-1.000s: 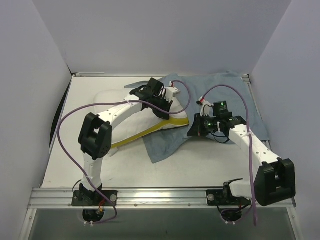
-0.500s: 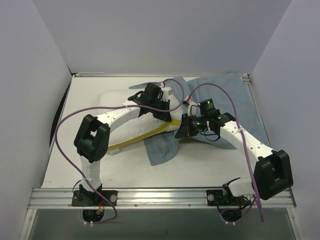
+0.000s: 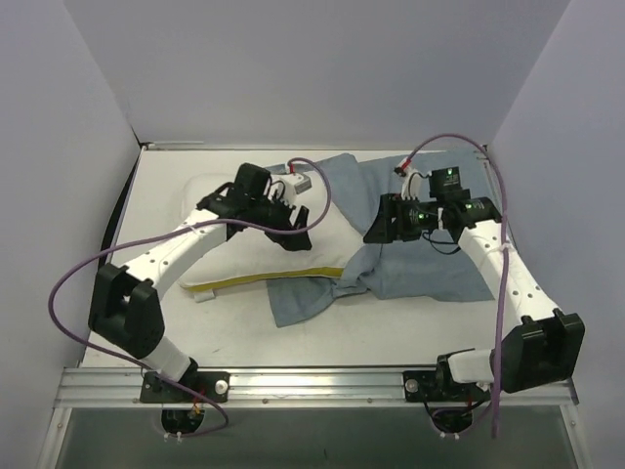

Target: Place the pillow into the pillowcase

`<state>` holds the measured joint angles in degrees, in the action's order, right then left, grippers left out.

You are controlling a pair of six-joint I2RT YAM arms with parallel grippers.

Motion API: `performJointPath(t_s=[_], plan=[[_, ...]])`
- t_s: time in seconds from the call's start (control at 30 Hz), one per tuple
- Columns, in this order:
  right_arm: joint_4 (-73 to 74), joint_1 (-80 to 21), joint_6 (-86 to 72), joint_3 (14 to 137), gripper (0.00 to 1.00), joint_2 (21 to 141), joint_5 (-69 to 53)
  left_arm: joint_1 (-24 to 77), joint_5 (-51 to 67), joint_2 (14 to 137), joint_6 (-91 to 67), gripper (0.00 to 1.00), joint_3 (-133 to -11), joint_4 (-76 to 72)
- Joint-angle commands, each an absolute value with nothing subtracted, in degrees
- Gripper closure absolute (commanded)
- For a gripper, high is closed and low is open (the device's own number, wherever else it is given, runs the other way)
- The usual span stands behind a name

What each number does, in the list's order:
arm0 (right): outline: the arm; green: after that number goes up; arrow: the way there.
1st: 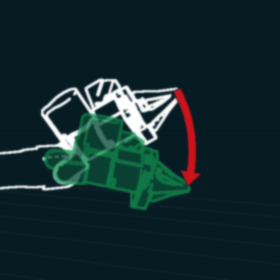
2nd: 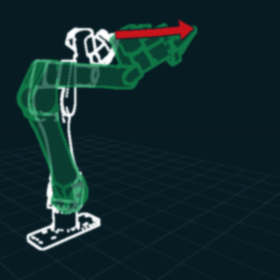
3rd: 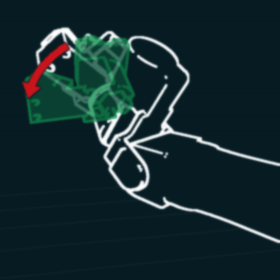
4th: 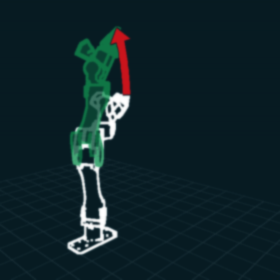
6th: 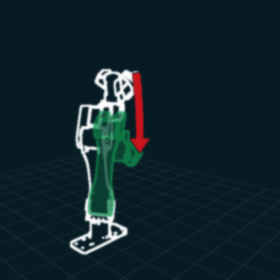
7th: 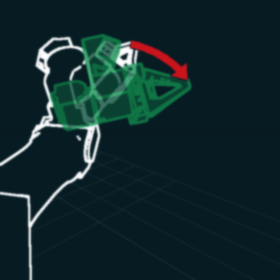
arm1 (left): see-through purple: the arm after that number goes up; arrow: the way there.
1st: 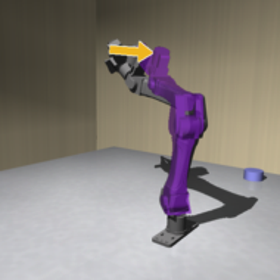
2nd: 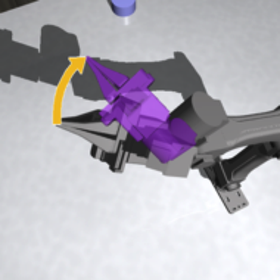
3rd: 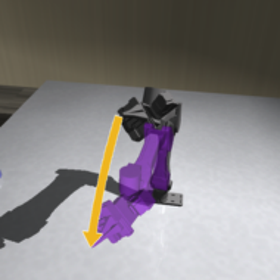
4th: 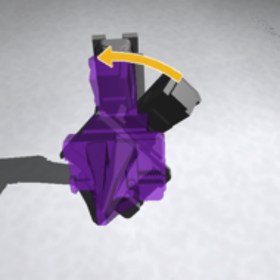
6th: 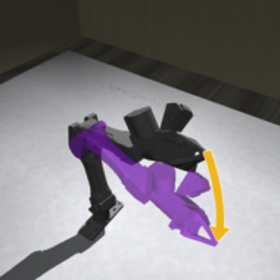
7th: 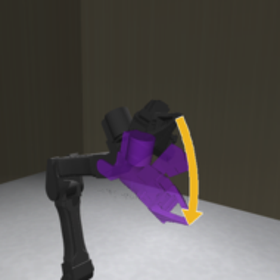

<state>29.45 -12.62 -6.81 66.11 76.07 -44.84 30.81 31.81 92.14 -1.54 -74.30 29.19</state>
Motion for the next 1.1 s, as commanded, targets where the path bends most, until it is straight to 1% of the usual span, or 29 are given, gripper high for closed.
performJointPath(t_s=[0.0, 0.07, 0.17, 0.27, 0.33, 0.4, 0.43, 0.47, 0.5, 0.53, 0.6, 0.63, 0.67, 0.73, 0.77, 0.8, 0.83, 0.87, 0.93, 0.97, 1.0, 1.03, 1.07], plan=[[35.07, -14.06, 2.28, 73.56, 0.39, 78.82, -35.29, 27.08, 30.95, 87.62, 11.56, 0.21, -78.90, 37.77], [35.07, -16.95, 3.69, 75.23, 0.41, 81.72, -32.53, 26.90, 28.32, 88.24, 16.41, 0.21, -80.50, 41.90], [34.54, -19.85, 3.34, 78.92, 0.42, 87.44, -28.22, 24.97, 27.42, 87.37, 21.26, 0.21, -78.84, 40.96], [33.49, -20.39, 4.30, 81.91, 0.44, 91.04, -22.78, 18.91, 28.39, 89.81, 19.35, 0.20, -79.53, 39.12], [36.03, -20.21, 5.35, 84.27, 0.47, 94.38, -21.19, 15.66, 29.62, 92.27, 16.09, 0.20, -81.81, 39.55], [36.65, -20.56, 7.63, 84.29, 0.47, 97.01, -18.81, 15.12, 29.27, 94.74, 15.38, 0.19, -84.63, 39.55], [36.56, -20.83, 8.43, 84.64, 0.49, 97.99, -18.20, 15.12, 27.79, 95.36, 15.47, 0.19, -85.25, 39.55], [36.82, -21.00, 9.13, 85.25, 0.54, 99.22, -17.58, 15.12, 26.99, 96.49, 14.95, 0.19, -85.95, 39.55], [37.35, -21.53, 9.92, 86.30, 0.64, 101.75, -17.32, 15.03, 26.63, 97.03, 13.81, 0.19, -86.13, 39.55], [37.61, -21.53, 10.19, 87.53, 0.82, 102.65, -17.92, 14.94, 27.07, 97.38, 13.80, 0.19, -86.05, 39.64], [37.88, -21.88, 10.55, 90.34, 0.88, 104.58, -20.90, 15.20, 26.98, 97.47, 14.32, 0.20, -84.21, 39.46], [38.14, -22.32, 10.55, 91.31, 0.96, 105.20, -22.40, 15.38, 26.98, 97.64, 14.33, 0.21, -83.59, 39.03], [38.23, -22.93, 10.37, 93.75, 1.00, 105.90, -24.07, 15.55, 27.07, 98.17, 14.15, 0.22, -83.15, 38.76], [40.77, -25.56, 9.50, 97.36, 1.00, 108.54, -33.35, 15.12, 28.12, 98.61, 12.92, 0.23, -82.97, 38.50], [42.26, -26.27, 8.62, 100.69, 1.00, 109.41, -37.75, 14.77, 31.61, 98.70, 12.48, 0.24, -83.23, 38.41], [42.54, -27.06, 7.57, 101.77, 1.00, 109.42, -47.45, 13.37, 33.55, 98.79, 11.18, 0.24, -84.02, 38.23], [42.54, -27.94, 6.78, 102.39, 1.00, 109.08, -51.46, 12.66, 35.05, 98.70, 10.38, 0.24, -84.28, 36.93], [41.58, -28.38, 4.94, 102.83, 1.00, 108.64, -54.37, 12.05, 38.20, 98.61, 9.68, 0.24, -84.81, 36.48], [40.44, -28.56, 3.17, 103.36, 1.00, 108.28, -58.26, 10.46, 39.98, 99.31, 9.58, 0.24, -87.78, 36.12], [40.43, -28.30, 2.56, 103.62, 1.00, 109.50, -57.05, 9.94, 39.99, 100.53, 9.93, 0.23, -89.19, 36.21], [40.69, -28.04, 2.98, 103.97, 0.98, 110.38, -55.04, 9.41, 39.90, 101.42, 11.06, 0.22, -90.60, 36.30], [41.39, -27.43, 3.68, 104.24, 0.82, 111.35, -49.97, 8.53, 39.73, 102.82, 11.94, 0.20, -94.27, 37.08], [42.53, -25.59, 3.95, 104.93, 0.70, 112.23, -48.62, 8.35, 39.55, 105.96, 13.61, 0.19, -96.66, 38.31]])
